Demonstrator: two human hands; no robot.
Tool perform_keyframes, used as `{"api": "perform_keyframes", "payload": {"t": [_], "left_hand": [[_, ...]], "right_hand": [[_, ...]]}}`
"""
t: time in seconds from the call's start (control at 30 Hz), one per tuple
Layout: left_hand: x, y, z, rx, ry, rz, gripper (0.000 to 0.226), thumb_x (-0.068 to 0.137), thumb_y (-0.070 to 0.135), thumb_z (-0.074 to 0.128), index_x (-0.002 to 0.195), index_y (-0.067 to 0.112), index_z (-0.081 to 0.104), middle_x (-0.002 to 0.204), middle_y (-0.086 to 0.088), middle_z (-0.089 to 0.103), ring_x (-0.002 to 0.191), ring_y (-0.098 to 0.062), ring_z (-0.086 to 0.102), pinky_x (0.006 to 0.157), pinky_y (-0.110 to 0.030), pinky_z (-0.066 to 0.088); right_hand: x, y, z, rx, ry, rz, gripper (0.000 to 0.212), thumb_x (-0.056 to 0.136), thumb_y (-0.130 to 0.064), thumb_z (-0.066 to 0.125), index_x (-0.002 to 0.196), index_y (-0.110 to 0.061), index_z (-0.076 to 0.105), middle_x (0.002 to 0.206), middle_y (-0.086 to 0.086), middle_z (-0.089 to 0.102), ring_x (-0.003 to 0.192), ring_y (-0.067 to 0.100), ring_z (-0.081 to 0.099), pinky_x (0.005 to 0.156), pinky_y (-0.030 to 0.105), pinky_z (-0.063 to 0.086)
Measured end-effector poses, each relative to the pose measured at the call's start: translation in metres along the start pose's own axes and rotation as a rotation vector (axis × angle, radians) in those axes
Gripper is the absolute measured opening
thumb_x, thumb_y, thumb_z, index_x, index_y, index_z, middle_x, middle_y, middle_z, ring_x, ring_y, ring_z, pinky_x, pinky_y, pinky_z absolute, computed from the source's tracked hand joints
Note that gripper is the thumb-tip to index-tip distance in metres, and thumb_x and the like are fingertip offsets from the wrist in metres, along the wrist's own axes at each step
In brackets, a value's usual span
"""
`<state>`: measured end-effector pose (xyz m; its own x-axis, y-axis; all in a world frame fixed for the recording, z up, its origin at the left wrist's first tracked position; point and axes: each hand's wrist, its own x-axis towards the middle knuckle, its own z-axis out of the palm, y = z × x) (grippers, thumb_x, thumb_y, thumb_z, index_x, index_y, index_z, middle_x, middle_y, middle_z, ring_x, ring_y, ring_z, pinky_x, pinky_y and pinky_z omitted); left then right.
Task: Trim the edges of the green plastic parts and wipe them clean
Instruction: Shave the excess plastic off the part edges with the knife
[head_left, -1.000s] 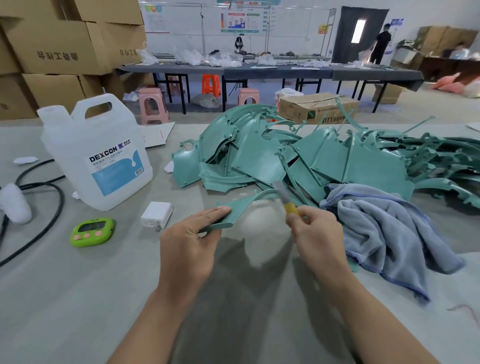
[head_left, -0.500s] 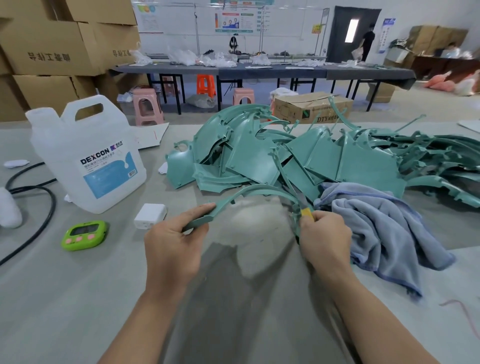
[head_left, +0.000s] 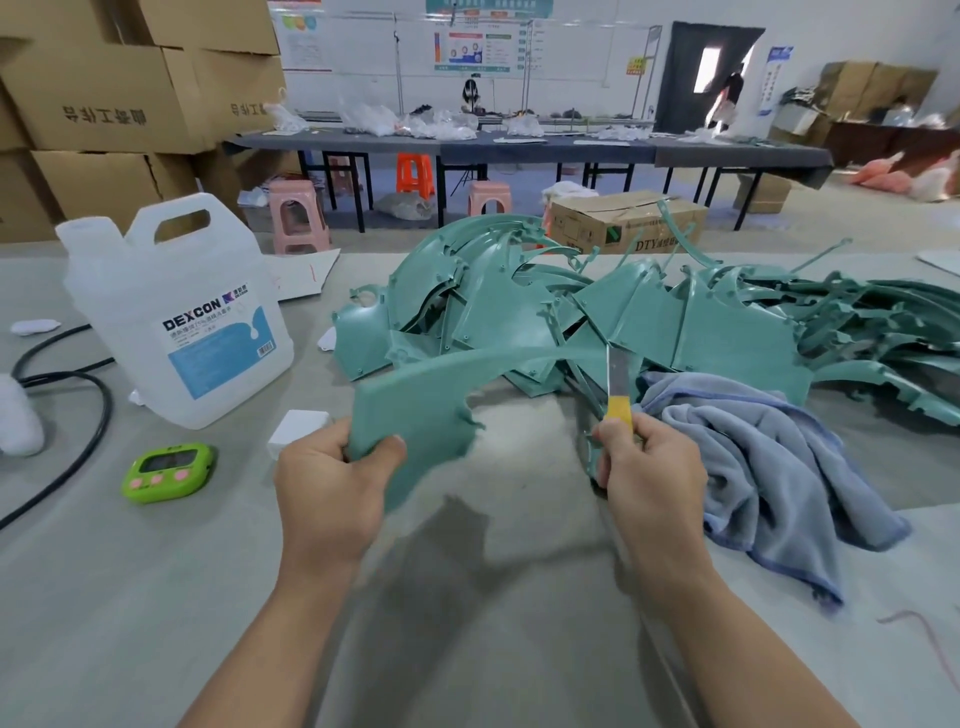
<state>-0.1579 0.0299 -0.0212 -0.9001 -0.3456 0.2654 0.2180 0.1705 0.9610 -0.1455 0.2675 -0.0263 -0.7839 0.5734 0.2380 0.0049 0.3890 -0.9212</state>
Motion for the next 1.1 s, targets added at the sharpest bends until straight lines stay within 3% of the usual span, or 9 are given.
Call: {"api": "perform_keyframes", "payload": {"t": [0.07,0.17,0.27,0.4,0.6,0.73,0.87,0.93,1.1], "left_hand": [[0.001,0.005,0.000,-0.110,-0.037,-0.203,0.013,0.061,0.019,0.075,0.074,0.019,0.077,0.072,-0.007,0.074,0.061,-0.023,0.064,0.060,-0.040,0.055],[0.000,0.010,0.001,-0.201,-0.174,-0.433,0.014,0.074,0.002,0.073,0.072,0.015,0.080,0.077,-0.017,0.076,0.061,-0.032,0.072,0.053,-0.043,0.059],[0.000,0.009,-0.001,-0.252,-0.249,-0.582,0.014,0.077,0.000,0.068,0.074,0.008,0.079,0.080,-0.022,0.075,0.059,-0.034,0.070,0.048,-0.040,0.056],[0.001,0.010,-0.004,-0.312,-0.258,-0.711,0.025,0.076,0.005,0.067,0.099,-0.001,0.074,0.096,-0.026,0.075,0.069,-0.037,0.071,0.052,-0.039,0.057],[0.003,0.011,-0.006,-0.322,-0.245,-0.777,0.030,0.077,0.006,0.066,0.105,-0.003,0.071,0.094,-0.024,0.075,0.066,-0.035,0.071,0.046,-0.035,0.054],[0.004,0.012,-0.006,-0.351,-0.284,-0.786,0.032,0.077,0.007,0.065,0.108,-0.002,0.071,0.101,-0.024,0.075,0.068,-0.034,0.071,0.044,-0.034,0.053],[0.008,0.013,-0.009,-0.396,-0.302,-0.765,0.026,0.076,0.007,0.063,0.100,0.002,0.072,0.088,-0.018,0.077,0.058,-0.030,0.072,0.041,-0.032,0.053],[0.011,0.012,-0.014,-0.404,-0.293,-0.754,0.030,0.067,0.008,0.065,0.096,0.003,0.072,0.082,-0.017,0.077,0.054,-0.029,0.071,0.040,-0.031,0.053],[0.012,0.009,-0.014,-0.325,-0.308,-0.784,0.027,0.075,0.007,0.063,0.100,0.001,0.071,0.088,-0.019,0.077,0.060,-0.032,0.073,0.047,-0.039,0.059]], "right_hand": [[-0.003,-0.002,0.000,0.001,0.032,-0.100,0.031,0.087,-0.030,0.055,0.063,-0.012,0.048,0.055,0.006,0.051,0.048,0.013,0.038,0.052,0.037,0.036],[-0.002,0.000,-0.001,-0.169,0.079,-0.237,0.035,0.094,-0.031,0.052,0.064,-0.018,0.040,0.054,-0.002,0.047,0.052,0.015,0.038,0.048,0.025,0.026],[0.002,0.004,-0.002,-0.350,0.075,-0.243,0.032,0.101,-0.027,0.051,0.072,-0.017,0.045,0.055,-0.002,0.047,0.054,0.019,0.042,0.050,0.035,0.024],[-0.009,0.001,0.001,-0.504,-0.033,-0.341,0.029,0.101,-0.025,0.054,0.073,-0.017,0.047,0.055,0.000,0.050,0.058,0.035,0.046,0.057,0.037,0.028],[-0.033,-0.012,0.009,-0.631,-0.304,-0.569,0.018,0.101,-0.028,0.051,0.093,-0.024,0.067,0.069,0.003,0.067,0.066,0.028,0.047,0.065,0.037,0.025],[-0.020,-0.013,0.004,-0.608,-0.176,-0.531,0.022,0.099,-0.024,0.055,0.081,-0.019,0.066,0.063,0.006,0.065,0.059,0.035,0.047,0.064,0.036,0.030],[0.004,-0.003,-0.007,-0.511,-0.082,-0.333,0.031,0.099,-0.023,0.055,0.069,-0.016,0.050,0.057,0.003,0.054,0.064,0.036,0.050,0.059,0.040,0.035],[0.009,0.001,-0.013,-0.435,-0.078,-0.352,0.033,0.099,-0.025,0.056,0.068,-0.016,0.046,0.055,0.001,0.049,0.064,0.031,0.049,0.059,0.041,0.039],[0.000,-0.001,-0.015,-0.331,-0.305,-0.546,0.023,0.092,-0.029,0.061,0.072,-0.018,0.057,0.059,-0.001,0.050,0.052,0.014,0.040,0.049,0.023,0.029]]}}
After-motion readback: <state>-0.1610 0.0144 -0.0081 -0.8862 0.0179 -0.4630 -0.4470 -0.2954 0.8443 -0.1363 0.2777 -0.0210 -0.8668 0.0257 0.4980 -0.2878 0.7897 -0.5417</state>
